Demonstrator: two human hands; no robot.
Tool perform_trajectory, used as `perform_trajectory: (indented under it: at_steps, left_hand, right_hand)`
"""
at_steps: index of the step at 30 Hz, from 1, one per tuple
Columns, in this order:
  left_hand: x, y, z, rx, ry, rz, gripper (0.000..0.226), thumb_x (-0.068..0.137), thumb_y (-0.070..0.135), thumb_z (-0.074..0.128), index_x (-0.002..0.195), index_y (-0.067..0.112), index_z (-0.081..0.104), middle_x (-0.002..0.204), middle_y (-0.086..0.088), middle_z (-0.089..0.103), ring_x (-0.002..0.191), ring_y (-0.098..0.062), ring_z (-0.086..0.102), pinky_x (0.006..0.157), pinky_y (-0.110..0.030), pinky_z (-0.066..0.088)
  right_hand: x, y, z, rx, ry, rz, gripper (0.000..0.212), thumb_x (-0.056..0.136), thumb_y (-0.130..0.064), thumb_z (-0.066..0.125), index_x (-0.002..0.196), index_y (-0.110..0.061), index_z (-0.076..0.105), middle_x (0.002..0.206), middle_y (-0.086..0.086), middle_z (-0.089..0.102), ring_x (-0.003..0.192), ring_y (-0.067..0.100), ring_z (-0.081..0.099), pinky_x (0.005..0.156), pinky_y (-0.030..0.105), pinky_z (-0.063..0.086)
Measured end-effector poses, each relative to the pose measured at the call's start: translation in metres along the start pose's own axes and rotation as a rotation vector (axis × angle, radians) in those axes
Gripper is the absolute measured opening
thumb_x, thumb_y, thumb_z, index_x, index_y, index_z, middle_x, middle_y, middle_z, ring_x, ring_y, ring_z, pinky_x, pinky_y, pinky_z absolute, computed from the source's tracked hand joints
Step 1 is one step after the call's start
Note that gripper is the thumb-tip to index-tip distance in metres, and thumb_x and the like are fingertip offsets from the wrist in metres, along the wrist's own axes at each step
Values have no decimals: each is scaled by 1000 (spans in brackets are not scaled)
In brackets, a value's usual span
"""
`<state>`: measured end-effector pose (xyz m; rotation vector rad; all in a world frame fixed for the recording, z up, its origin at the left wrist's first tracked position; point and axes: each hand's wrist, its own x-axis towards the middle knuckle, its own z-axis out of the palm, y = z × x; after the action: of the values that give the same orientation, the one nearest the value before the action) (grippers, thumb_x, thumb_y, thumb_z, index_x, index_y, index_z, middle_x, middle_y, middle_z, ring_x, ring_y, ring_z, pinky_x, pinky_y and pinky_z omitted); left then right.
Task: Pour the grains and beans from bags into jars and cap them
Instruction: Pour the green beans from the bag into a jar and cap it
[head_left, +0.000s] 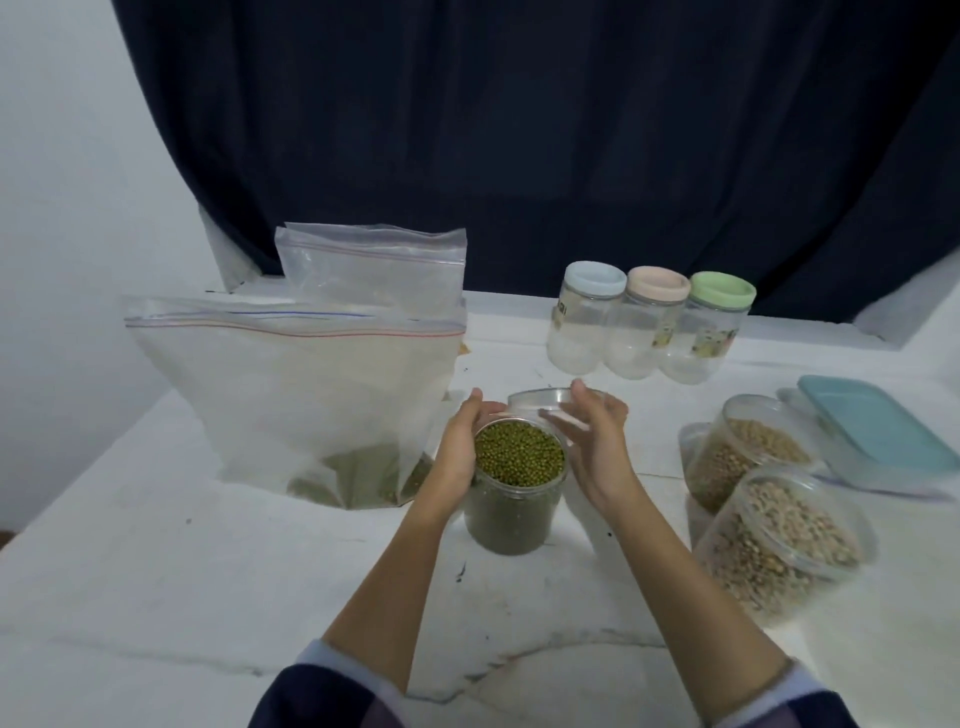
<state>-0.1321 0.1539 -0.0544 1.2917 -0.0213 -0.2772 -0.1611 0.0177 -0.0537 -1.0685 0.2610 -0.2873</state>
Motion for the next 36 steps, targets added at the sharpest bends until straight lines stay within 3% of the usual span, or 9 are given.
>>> perform_trajectory:
  at_steps: [5, 10, 16, 21, 25, 28, 31, 33, 36]
  left_hand:
    - [-4, -7, -9, -30, -62, 49, 29, 97, 29, 46, 110, 5, 55, 100, -16, 64, 90, -21, 63, 76, -26, 51]
    - [-9, -10, -18, 0, -154, 40, 31, 86, 6, 55, 116, 10, 50, 93, -8, 62, 81, -15, 61, 67, -20, 50]
    - [-7, -15, -22, 4, -197, 71, 51, 66, 20, 58, 116, 9, 54, 98, -6, 65, 86, -14, 64, 74, -23, 51]
    - [-8, -23, -21, 13, -184, 125, 37, 80, 25, 53, 108, 4, 65, 106, -15, 68, 98, -23, 64, 85, -32, 51]
    - [-13, -30, -8, -100, -39, 70, 78, 91, 62, 33, 112, -7, 63, 113, -28, 64, 109, -38, 61, 97, -46, 47]
    - [-9, -31, -8, -117, 40, 53, 76, 99, 53, 20, 107, -9, 64, 106, -27, 66, 107, -40, 61, 100, -47, 45]
    - [-5, -33, -8, -143, 79, 48, 59, 104, 32, 20, 82, 4, 67, 72, -4, 72, 86, -25, 63, 91, -37, 45]
    - [-4, -34, -8, -125, 64, 49, 56, 104, 27, 21, 76, 9, 66, 64, 3, 70, 78, -18, 61, 83, -31, 46]
    - [-8, -32, -8, -143, 50, 35, 55, 104, 25, 19, 80, 8, 65, 69, -1, 70, 75, -16, 63, 74, -27, 49]
  right_hand:
    - [-19, 8, 1, -91, -285, -122, 45, 55, -6, 56, 100, -8, 58, 100, 7, 64, 93, 17, 62, 74, 24, 51]
    - [-22, 11, -1, -108, -305, -117, 44, 47, -2, 45, 88, 1, 62, 101, 7, 67, 94, 13, 64, 74, 21, 53]
    - [-14, 15, -7, -122, -305, -84, 43, 48, -1, 45, 83, -2, 70, 107, 7, 69, 105, 20, 62, 82, 27, 53]
    - [-16, 12, -8, -112, -353, -12, 65, 52, -2, 46, 115, -3, 64, 114, 8, 69, 108, 20, 63, 86, 27, 53]
    - [-24, 11, -9, -75, -313, -23, 55, 70, -6, 52, 125, -9, 58, 124, 8, 65, 119, 20, 58, 102, 32, 44]
    - [-24, 9, -13, -38, -20, -94, 27, 95, -15, 42, 103, -6, 66, 91, 10, 75, 96, 19, 69, 103, 37, 39]
    - [-21, -8, -16, -207, 164, -314, 27, 95, -19, 53, 79, -3, 67, 46, -1, 60, 53, 14, 62, 84, 38, 44]
    - [-21, -25, -15, -469, -103, -394, 20, 82, -27, 70, 92, -10, 68, 71, -3, 70, 72, 12, 66, 87, 35, 44]
    - [-16, -41, -4, -1200, -650, -229, 77, 66, -43, 83, 133, -36, 47, 145, -12, 42, 134, 4, 35, 111, 25, 25]
